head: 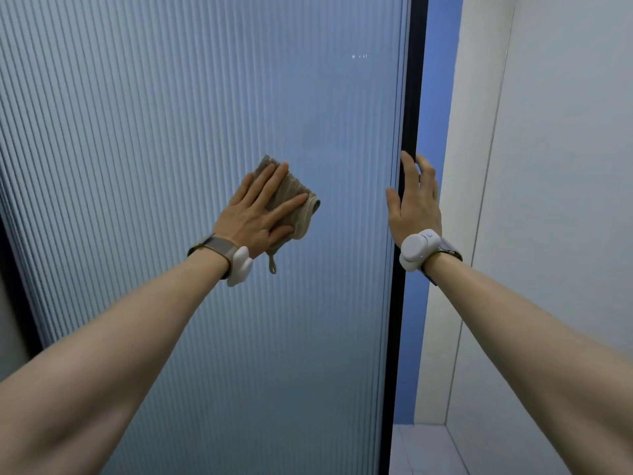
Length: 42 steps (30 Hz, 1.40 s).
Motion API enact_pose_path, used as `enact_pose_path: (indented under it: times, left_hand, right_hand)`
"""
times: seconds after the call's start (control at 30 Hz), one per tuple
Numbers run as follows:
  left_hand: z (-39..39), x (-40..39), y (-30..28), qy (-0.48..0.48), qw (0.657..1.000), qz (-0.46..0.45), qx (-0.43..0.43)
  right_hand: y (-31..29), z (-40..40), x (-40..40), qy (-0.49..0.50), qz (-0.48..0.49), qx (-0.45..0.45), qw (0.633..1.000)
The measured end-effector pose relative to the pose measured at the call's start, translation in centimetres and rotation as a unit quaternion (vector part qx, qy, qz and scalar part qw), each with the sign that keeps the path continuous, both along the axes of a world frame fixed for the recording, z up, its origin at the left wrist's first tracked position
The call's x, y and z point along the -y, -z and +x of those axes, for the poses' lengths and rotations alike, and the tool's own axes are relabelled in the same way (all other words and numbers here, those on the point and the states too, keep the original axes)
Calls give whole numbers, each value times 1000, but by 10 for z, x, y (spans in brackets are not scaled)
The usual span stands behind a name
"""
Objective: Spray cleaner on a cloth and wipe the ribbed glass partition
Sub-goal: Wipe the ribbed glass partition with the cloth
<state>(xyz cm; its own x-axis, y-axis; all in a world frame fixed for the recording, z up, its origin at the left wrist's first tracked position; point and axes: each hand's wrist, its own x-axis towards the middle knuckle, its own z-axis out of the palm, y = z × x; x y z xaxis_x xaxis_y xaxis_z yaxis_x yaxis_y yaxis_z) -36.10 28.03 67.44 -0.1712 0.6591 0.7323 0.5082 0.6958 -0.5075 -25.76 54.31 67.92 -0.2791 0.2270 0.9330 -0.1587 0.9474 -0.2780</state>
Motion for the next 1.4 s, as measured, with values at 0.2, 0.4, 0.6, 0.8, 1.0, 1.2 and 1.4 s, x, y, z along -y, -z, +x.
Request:
enact_pose_path:
  times: [0.2,0.4,0.6,0.8,1.0,1.2,1.4]
  left_hand:
    - [11,-23,-5,10,1000,14,15]
    - [27,-60,-18,32,996,-84,-18]
    - [10,-15,-6,0,998,-65,-4]
    - [3,24,-4,-34,998,23,48]
    - [5,16,13,-16,996,49,72]
    - [-1,11,59,12,998,-62,23]
    - [-6,14,32,17,998,-54,20]
  right_hand:
    - [-1,-1,6,14,-3,6,1000]
    - [-2,-3,15,17,-20,2,1000]
    - [-4,4,21,50,-5,-15,999]
    - [-13,3,48,22,55,-39,997]
    - [-1,-7,66,-2,115,19,993]
    - [21,-9,64,4,165,78,983]
    - [18,-15,62,29,189,83,978]
